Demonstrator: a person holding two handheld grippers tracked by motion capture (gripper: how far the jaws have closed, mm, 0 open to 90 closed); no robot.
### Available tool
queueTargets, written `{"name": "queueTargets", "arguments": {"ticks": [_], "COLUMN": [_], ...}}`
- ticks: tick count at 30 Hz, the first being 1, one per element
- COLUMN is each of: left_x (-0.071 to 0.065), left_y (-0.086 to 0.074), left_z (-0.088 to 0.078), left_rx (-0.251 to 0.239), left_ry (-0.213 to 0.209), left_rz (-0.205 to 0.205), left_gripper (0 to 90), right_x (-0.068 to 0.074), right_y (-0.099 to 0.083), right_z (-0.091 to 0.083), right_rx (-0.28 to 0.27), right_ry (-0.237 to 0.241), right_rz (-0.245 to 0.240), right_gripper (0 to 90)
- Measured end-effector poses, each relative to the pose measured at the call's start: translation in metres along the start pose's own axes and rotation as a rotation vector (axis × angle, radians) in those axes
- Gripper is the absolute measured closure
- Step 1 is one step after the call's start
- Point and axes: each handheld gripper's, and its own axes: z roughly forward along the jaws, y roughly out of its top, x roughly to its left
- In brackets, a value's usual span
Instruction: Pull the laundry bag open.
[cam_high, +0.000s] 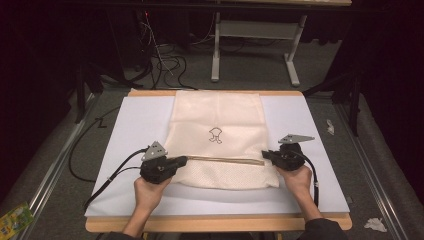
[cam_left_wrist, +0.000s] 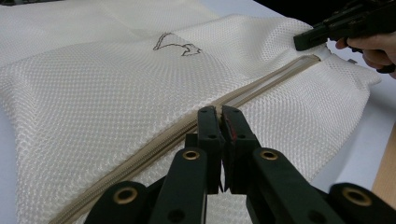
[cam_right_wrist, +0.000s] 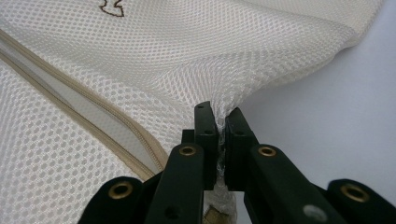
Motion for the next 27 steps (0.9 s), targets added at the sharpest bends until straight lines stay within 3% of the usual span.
{"name": "queueTargets", "arguments": {"ticks": [27], "left_x": [0.013], "left_y": [-0.002], "left_z": [-0.018], "left_rx": [-0.028], "left_ry": [0.033], "left_rz": [-0.033], "left_gripper": [87.5], "right_x": [-0.002], "right_y": [0.0], "right_z": [-0.002], "right_rx": [-0.003], "right_ry": [-0.002], "right_rz": [-0.002], "right_gripper": [87.8]}}
